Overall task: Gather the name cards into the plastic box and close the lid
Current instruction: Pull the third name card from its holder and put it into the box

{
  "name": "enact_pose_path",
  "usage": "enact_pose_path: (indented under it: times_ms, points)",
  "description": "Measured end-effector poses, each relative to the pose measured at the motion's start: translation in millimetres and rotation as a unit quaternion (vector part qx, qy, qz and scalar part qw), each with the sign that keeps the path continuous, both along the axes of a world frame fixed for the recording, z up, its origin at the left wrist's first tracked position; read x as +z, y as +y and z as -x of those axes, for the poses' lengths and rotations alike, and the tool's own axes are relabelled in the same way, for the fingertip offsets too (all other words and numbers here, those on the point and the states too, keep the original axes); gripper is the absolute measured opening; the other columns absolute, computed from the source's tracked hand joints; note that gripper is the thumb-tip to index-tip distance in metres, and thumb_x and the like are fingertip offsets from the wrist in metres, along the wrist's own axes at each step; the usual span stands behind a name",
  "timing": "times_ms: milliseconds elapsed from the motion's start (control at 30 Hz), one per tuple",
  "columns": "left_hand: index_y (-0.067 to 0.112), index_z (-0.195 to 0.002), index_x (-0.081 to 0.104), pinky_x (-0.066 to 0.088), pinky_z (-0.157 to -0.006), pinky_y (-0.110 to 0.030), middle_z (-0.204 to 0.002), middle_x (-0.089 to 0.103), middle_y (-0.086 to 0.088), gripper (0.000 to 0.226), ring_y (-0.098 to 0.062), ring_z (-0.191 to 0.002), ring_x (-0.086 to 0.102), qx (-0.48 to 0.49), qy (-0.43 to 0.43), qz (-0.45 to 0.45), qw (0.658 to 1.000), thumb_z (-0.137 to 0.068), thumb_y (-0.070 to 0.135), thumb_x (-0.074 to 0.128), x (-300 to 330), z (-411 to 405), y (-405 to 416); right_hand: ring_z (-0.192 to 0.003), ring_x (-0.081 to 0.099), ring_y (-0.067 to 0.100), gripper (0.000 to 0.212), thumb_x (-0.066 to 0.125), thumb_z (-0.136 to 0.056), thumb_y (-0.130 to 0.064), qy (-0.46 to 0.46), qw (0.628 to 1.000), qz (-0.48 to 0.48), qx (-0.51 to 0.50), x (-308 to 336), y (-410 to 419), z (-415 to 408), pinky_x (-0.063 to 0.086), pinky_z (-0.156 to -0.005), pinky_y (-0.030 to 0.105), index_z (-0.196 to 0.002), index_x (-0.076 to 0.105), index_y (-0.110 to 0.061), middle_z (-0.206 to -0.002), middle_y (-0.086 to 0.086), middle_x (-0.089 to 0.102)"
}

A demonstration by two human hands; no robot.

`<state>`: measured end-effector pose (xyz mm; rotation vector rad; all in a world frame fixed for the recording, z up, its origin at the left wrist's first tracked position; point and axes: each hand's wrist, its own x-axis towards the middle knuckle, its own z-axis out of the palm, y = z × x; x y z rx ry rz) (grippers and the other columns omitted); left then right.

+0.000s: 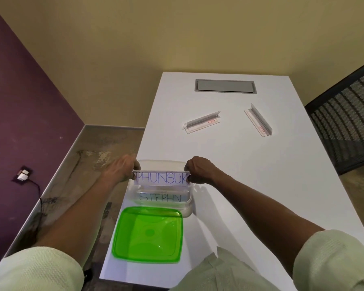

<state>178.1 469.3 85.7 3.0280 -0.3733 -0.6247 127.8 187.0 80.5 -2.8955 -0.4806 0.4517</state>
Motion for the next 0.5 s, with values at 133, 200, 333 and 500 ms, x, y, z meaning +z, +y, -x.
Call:
enact_pose_path:
  times_ms: [133,200,333,500]
  points:
    - [0.021,-0.109,0.073,0.057,-0.087,-0.037,-0.109,0.074,-0.001,0.041,-0.021,-0.098,0.068,0.003,0.01,-0.013,1.0,-0.07,0.018,0.084,-9.8,5.6,6.6,-0.097,0.064,0.033,0.033,0.067,-0.077,-0.027,-0.028,0.998,0.031,0.039,-8.9,8.5,2.9,0.048,-0.074,0.032,-0.107,0.068,-0.011,-0.101,0.014,0.068]
    - [0.021,-0.112,0.072,0.056,-0.089,-0.037,-0.113,0.073,-0.001,0.044,-0.021,-0.1,0.068,-0.005,0.009,-0.022,1.0,-0.07,0.02,0.085,-14.2,7.8,7.3,-0.1,0.062,0.032,0.036,0.065,-0.079,-0.026,-0.039,0.996,0.05,0.062,-14.0,12.8,4.8,0.048,-0.08,0.034,-0.112,0.066,-0.011,-0.106,0.015,0.067]
    - [0.026,-0.112,0.071,0.054,-0.087,-0.031,-0.116,0.071,0.001,0.04,-0.021,-0.102,0.067,-0.052,-0.014,-0.075,0.996,-0.074,0.026,0.082,-21.7,14.3,2.4,-0.092,0.061,0.035,0.028,0.066,-0.08,-0.024,-0.056,0.988,0.091,0.108,-21.3,21.0,8.7,0.043,-0.075,0.033,-0.102,0.064,-0.007,-0.101,0.018,0.065]
    - [0.023,-0.107,0.072,0.053,-0.082,-0.031,-0.111,0.072,-0.005,0.031,-0.025,-0.101,0.068,-0.105,-0.017,-0.139,0.985,-0.077,0.02,0.076,-30.5,21.5,-7.1,-0.092,0.06,0.034,0.024,0.062,-0.082,-0.018,-0.05,0.982,0.117,0.14,-30.7,26.5,13.7,0.043,-0.077,0.035,-0.101,0.061,-0.003,-0.1,0.019,0.063]
